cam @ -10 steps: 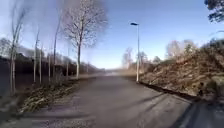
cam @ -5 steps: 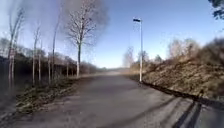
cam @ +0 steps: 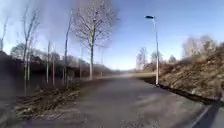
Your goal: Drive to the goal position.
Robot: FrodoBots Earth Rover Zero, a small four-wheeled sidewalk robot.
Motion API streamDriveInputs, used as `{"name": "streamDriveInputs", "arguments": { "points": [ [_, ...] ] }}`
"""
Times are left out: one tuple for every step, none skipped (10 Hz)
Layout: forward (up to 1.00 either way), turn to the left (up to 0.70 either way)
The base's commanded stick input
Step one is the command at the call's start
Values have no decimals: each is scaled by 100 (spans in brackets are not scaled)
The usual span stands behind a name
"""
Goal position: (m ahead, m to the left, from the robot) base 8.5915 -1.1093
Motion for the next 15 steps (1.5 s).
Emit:
{"name": "streamDriveInputs", "arguments": {
  "points": [
    [100, 0],
    [100, 0],
    [100, 0],
    [100, 0],
    [100, 0],
    [100, 0],
    [100, 0],
    [100, 0],
    [100, 0],
    [100, 0],
    [100, 0],
    [100, 0],
    [100, 0],
    [100, 0],
    [100, 0]
  ]
}}
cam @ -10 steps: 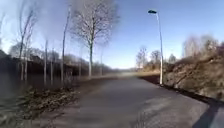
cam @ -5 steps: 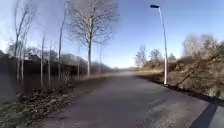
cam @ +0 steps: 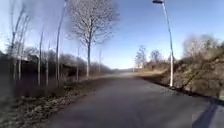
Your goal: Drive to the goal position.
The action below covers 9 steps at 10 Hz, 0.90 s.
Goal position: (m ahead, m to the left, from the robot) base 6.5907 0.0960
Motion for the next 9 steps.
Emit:
{"name": "streamDriveInputs", "arguments": {
  "points": [
    [100, 0],
    [100, 0],
    [100, 0],
    [100, 0],
    [100, 0],
    [100, 0],
    [100, 0],
    [100, 0],
    [100, 0]
  ]
}}
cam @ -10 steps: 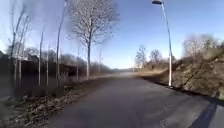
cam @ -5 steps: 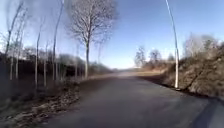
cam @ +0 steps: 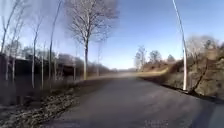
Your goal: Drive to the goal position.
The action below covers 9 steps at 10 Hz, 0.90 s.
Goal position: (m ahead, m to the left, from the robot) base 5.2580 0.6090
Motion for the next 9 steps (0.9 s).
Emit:
{"name": "streamDriveInputs", "arguments": {
  "points": [
    [100, 0],
    [100, 0],
    [100, 0],
    [100, 0],
    [100, 0],
    [100, 0],
    [100, 0],
    [100, 0],
    [100, 0]
  ]
}}
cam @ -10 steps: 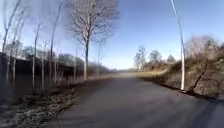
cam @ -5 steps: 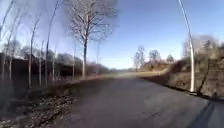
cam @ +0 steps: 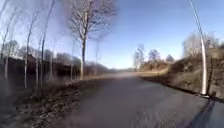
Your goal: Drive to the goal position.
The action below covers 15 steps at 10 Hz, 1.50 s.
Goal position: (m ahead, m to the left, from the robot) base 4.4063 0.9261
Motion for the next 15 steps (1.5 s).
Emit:
{"name": "streamDriveInputs", "arguments": {
  "points": [
    [100, 0],
    [100, 0],
    [100, 0],
    [100, 0],
    [100, 0],
    [100, 0],
    [100, 0],
    [100, 0],
    [100, 0],
    [100, 0],
    [100, 0],
    [100, 0],
    [100, 0],
    [100, 0],
    [100, 0]
  ]
}}
